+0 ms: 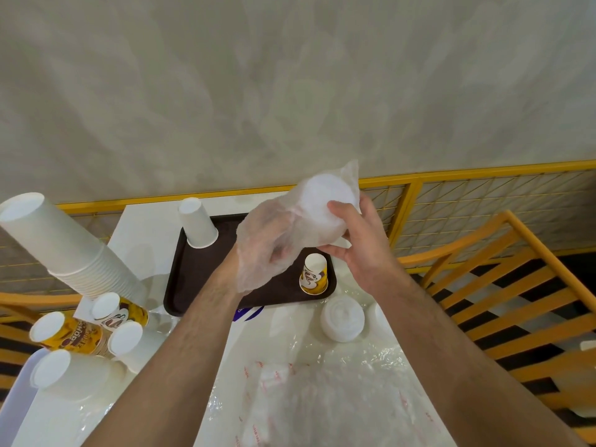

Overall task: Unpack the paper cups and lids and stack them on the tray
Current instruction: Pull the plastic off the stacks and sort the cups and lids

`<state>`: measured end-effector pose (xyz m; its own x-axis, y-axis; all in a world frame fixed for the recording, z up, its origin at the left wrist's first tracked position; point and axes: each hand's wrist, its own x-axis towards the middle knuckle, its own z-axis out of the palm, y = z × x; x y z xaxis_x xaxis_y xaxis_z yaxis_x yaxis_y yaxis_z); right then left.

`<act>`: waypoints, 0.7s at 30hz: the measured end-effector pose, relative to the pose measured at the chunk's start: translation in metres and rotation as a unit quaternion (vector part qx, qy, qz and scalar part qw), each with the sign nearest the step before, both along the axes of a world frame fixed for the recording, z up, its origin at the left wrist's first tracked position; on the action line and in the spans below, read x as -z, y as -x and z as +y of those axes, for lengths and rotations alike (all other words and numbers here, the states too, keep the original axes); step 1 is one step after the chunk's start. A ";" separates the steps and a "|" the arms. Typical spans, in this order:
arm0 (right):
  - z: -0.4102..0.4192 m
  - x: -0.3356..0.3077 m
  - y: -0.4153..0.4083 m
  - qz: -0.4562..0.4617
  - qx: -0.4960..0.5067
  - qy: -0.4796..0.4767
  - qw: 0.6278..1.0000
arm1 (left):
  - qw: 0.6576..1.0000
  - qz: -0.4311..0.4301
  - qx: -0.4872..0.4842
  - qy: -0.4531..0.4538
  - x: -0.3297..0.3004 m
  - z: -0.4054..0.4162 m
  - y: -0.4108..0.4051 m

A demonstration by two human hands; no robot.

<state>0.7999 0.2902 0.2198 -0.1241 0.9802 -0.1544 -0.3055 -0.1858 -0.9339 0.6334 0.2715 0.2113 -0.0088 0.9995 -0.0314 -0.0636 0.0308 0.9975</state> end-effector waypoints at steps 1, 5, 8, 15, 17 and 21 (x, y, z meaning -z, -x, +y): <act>0.000 -0.001 0.000 -0.005 0.003 -0.005 1.000 | 1.000 -0.004 0.014 0.023 0.000 -0.002 0.001; -0.001 0.000 0.001 -0.039 0.012 -0.020 0.999 | 0.997 -0.055 0.003 0.052 -0.001 -0.008 0.001; -0.005 0.001 0.005 -0.051 -0.008 -0.030 0.998 | 0.999 -0.008 0.026 0.036 -0.009 -0.006 -0.005; -0.006 0.001 0.003 -0.058 -0.145 -0.043 0.987 | 0.939 -0.297 0.137 0.109 -0.010 -0.011 0.006; 0.003 -0.003 -0.011 -0.109 -0.180 -0.070 0.975 | 0.925 -0.321 0.169 0.112 -0.014 -0.015 0.010; 0.011 -0.005 -0.025 -0.135 -0.218 -0.152 0.954 | 0.884 -0.356 0.281 0.111 -0.026 -0.024 0.007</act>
<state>0.8249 0.3016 0.2250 -0.5270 0.8487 0.0456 -0.0016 0.0527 -0.9986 0.6266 0.2475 0.2373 0.5893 0.8075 -0.0249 -0.5855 0.4481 0.6756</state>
